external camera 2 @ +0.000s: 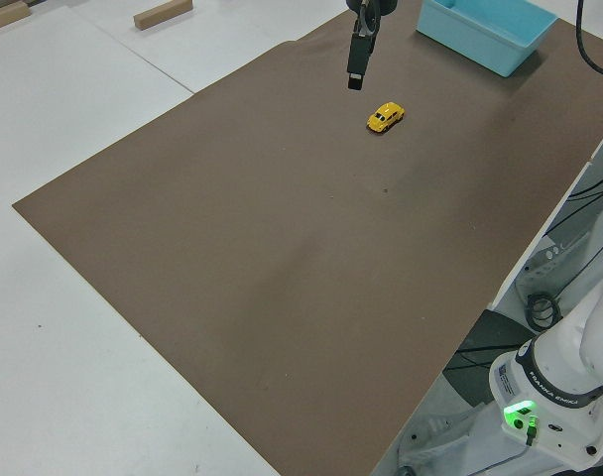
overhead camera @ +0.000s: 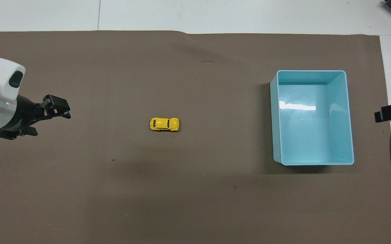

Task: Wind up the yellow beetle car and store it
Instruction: 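Reach the left gripper toward the yellow beetle car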

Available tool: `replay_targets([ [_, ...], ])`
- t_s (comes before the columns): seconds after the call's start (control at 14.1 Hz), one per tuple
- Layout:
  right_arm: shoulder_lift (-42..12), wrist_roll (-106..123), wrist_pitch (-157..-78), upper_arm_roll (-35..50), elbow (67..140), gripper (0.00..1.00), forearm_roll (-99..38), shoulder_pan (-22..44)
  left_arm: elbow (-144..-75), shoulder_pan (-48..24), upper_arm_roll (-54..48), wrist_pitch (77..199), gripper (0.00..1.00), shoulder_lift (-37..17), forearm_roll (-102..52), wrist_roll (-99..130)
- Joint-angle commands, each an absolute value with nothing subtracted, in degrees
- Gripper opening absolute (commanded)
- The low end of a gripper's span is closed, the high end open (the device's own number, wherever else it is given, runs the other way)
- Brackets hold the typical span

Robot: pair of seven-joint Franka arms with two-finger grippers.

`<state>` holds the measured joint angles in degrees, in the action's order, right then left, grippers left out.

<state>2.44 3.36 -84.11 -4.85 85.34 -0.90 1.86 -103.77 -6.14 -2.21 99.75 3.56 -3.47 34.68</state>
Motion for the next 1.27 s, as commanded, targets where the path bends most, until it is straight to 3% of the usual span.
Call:
replay_targets([
  [0.0, 2.99, 2.29, -84.2, -4.92, 85.78, 1.0, -1.93, 1.58, -105.12, -8.43, -1.49, 103.0, 1.0, 3.96, -4.22, 46.02],
  [0.64, 3.08, 2.46, -84.02, -4.75, 85.87, 1.0, -1.93, 1.58, -105.03, -10.54, -1.41, 112.31, 1.0, -0.34, -7.82, 81.97],
  [1.2, 3.08, 2.46, -84.2, -4.75, 85.78, 1.0, -1.93, 1.58, -104.77, -19.76, -1.23, 119.87, 1.0, -9.04, -7.21, 105.27],
])
